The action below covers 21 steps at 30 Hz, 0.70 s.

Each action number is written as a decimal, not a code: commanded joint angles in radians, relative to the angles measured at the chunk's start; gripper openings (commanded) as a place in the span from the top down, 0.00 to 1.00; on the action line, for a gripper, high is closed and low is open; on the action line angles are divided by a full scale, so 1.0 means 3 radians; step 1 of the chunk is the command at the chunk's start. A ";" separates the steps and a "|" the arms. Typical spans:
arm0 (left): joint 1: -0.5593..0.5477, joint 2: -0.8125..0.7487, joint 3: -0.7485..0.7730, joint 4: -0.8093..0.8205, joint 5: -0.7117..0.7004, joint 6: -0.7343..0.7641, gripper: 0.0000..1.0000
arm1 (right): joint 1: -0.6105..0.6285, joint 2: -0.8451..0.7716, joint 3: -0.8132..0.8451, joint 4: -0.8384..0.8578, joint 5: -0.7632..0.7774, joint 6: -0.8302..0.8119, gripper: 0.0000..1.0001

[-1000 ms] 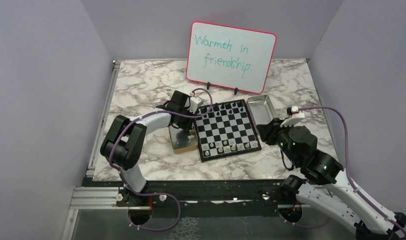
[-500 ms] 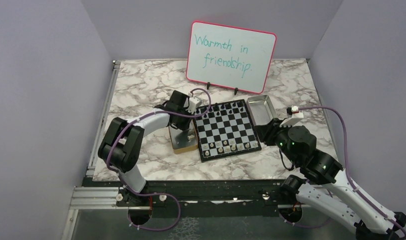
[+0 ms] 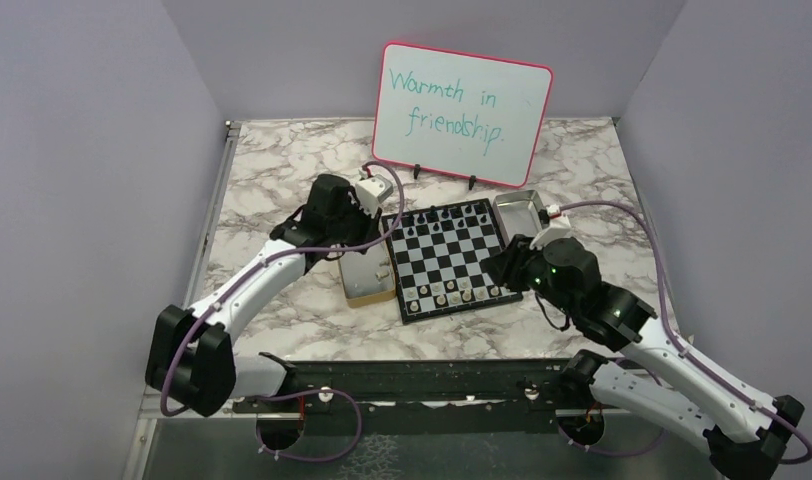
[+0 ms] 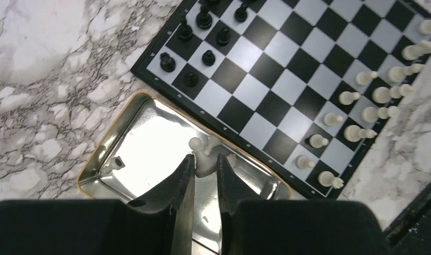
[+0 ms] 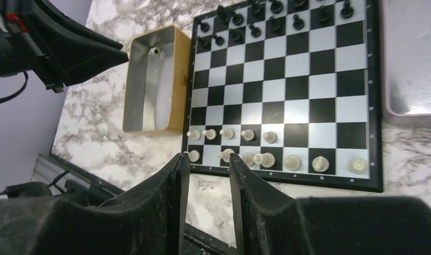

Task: Set up the chess pieces on the board
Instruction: Pick up the chess piece from the storage box, then place the chess piece on the chessboard.

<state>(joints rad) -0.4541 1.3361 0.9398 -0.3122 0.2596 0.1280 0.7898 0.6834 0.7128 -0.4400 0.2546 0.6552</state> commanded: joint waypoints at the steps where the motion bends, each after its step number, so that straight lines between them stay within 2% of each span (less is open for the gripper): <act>1: -0.0039 -0.0408 -0.0227 0.0320 0.0711 -0.0009 0.88 | -0.0015 0.0214 0.0027 0.0321 -0.0580 0.0049 0.60; 5: -0.0061 -0.0680 -0.0396 0.0562 0.1104 0.0044 0.88 | -0.0014 0.0415 0.0097 0.0589 -0.0988 0.0030 0.58; 9: -0.0133 -0.0949 -0.0636 0.0654 0.1790 0.0704 0.88 | -0.0014 0.0587 0.0093 0.0890 -0.1304 0.0085 0.58; 12: -0.0222 -0.1202 -0.0871 0.0823 0.1967 0.0990 0.89 | -0.0015 0.0792 0.0132 0.1073 -0.1550 0.0089 0.60; 21: -0.0290 -0.1400 -0.1117 0.0954 0.2226 0.1145 0.89 | -0.0015 0.1403 0.0347 0.1565 -0.2347 0.0131 0.60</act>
<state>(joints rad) -0.5327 0.9325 0.6231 -0.0742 0.8318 0.4114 0.7898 1.0569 0.7666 -0.0975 -0.2924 0.6773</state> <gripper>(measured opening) 0.179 0.400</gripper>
